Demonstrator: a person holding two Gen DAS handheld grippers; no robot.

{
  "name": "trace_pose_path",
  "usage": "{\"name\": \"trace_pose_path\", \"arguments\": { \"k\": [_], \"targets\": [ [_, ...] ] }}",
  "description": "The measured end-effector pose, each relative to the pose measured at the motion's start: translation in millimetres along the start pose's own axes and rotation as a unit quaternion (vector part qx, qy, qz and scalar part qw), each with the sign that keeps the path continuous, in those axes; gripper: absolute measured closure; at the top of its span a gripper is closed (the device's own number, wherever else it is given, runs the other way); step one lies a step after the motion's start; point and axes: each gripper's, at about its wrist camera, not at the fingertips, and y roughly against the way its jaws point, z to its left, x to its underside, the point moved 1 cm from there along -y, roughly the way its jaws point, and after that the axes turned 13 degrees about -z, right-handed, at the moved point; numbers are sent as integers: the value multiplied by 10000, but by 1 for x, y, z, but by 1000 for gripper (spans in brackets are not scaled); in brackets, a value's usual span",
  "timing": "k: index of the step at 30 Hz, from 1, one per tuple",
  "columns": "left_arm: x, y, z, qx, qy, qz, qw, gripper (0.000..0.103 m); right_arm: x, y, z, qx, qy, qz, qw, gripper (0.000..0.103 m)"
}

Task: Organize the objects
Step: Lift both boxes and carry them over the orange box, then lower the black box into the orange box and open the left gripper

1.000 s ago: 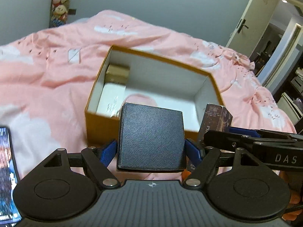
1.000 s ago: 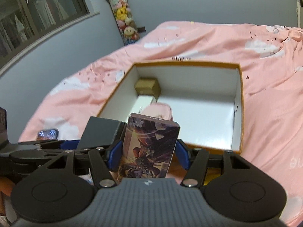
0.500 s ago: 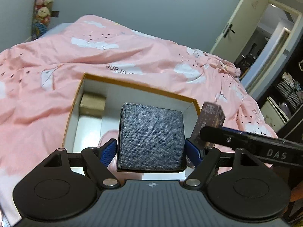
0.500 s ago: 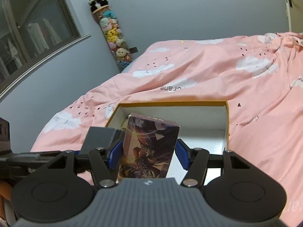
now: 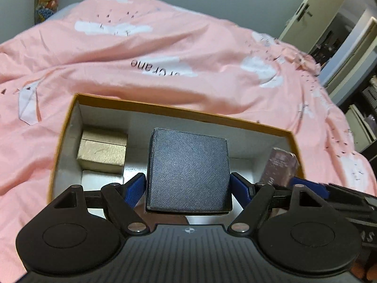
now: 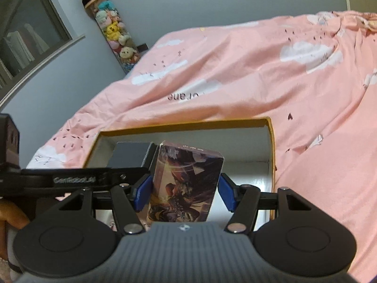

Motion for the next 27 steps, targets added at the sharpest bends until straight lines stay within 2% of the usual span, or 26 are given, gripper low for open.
{"name": "trace_pose_path", "arguments": {
  "k": [6, 15, 22, 27],
  "targets": [
    [3, -31, 3, -233, -142, 185, 9995, 13, 4, -26, -11, 73, -77, 216, 9997, 40],
    [14, -45, -5, -812, -749, 450, 9929, 13, 0, -42, -3, 303, 529, 204, 9979, 40],
    [17, -45, -4, -813, -884, 452, 9917, 9, 2, -47, 4, 335, 815, 244, 9958, 40],
    [13, -36, -1, -578, -758, 269, 9951, 8, 1, -49, 7, 316, 874, 304, 9952, 40]
  ]
}}
